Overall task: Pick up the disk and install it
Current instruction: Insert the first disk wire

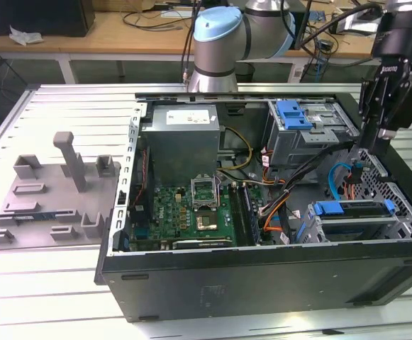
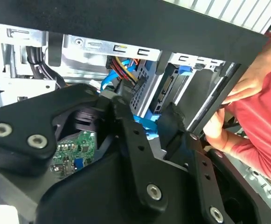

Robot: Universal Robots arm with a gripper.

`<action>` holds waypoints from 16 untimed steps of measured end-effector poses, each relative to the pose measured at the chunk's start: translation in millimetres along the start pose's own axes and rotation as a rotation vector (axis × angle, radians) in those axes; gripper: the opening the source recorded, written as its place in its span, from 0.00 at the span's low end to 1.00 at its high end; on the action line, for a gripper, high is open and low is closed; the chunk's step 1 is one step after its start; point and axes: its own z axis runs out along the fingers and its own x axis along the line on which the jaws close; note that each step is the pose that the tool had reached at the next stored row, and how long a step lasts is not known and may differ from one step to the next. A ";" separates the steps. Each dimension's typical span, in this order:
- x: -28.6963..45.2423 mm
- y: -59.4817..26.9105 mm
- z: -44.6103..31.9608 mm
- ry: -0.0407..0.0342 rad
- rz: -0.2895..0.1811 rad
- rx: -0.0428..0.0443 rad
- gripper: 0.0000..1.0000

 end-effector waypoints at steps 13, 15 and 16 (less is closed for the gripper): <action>-6.5 3.5 13.9 0.0069 0.001 0.0023 0.35; -7.4 3.4 15.6 0.0068 0.002 0.0026 0.35; -7.7 3.4 16.3 0.0066 0.002 0.0027 0.35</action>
